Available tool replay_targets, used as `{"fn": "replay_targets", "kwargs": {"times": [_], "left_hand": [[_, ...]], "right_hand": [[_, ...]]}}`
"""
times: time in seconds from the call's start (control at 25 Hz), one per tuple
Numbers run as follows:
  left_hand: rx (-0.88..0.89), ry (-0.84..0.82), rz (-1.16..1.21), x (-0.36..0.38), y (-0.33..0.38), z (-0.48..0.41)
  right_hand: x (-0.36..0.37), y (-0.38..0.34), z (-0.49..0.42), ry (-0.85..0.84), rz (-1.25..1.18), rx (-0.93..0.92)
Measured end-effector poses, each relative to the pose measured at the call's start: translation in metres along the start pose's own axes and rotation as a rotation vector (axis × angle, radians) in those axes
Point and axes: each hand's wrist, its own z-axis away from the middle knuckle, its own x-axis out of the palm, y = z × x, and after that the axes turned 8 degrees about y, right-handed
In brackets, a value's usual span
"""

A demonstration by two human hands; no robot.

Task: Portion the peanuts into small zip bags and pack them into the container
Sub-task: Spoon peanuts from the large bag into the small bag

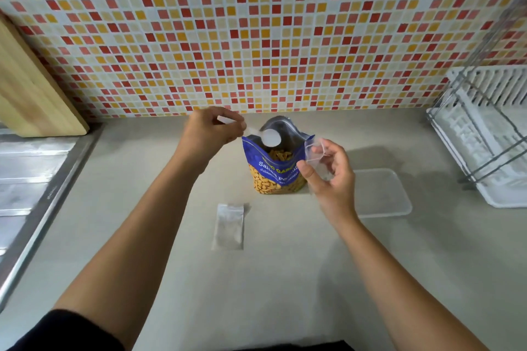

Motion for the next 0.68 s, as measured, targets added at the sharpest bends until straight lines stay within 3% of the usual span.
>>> {"fn": "replay_targets", "kwargs": {"times": [0.12, 0.28, 0.4, 0.52, 0.68], "left_hand": [[-0.01, 0.015, 0.022, 0.015, -0.005, -0.002], [0.321, 0.032, -0.588, 0.038, -0.006, -0.001], [0.284, -0.013, -0.795, 0.057, -0.014, -0.003], [0.117, 0.031, -0.778, 0.068, -0.018, -0.007], [-0.074, 0.007, -0.473, 0.066, -0.02, -0.014]], "right_hand": [[0.001, -0.001, -0.009, -0.014, 0.005, 0.016], [0.004, 0.0, -0.021, -0.097, 0.044, 0.055], [0.004, 0.004, -0.024, -0.13, 0.098, 0.073], [0.003, 0.005, -0.025, -0.149, 0.116, 0.072], [0.0, 0.004, -0.026, -0.166, 0.144, 0.084]]}}
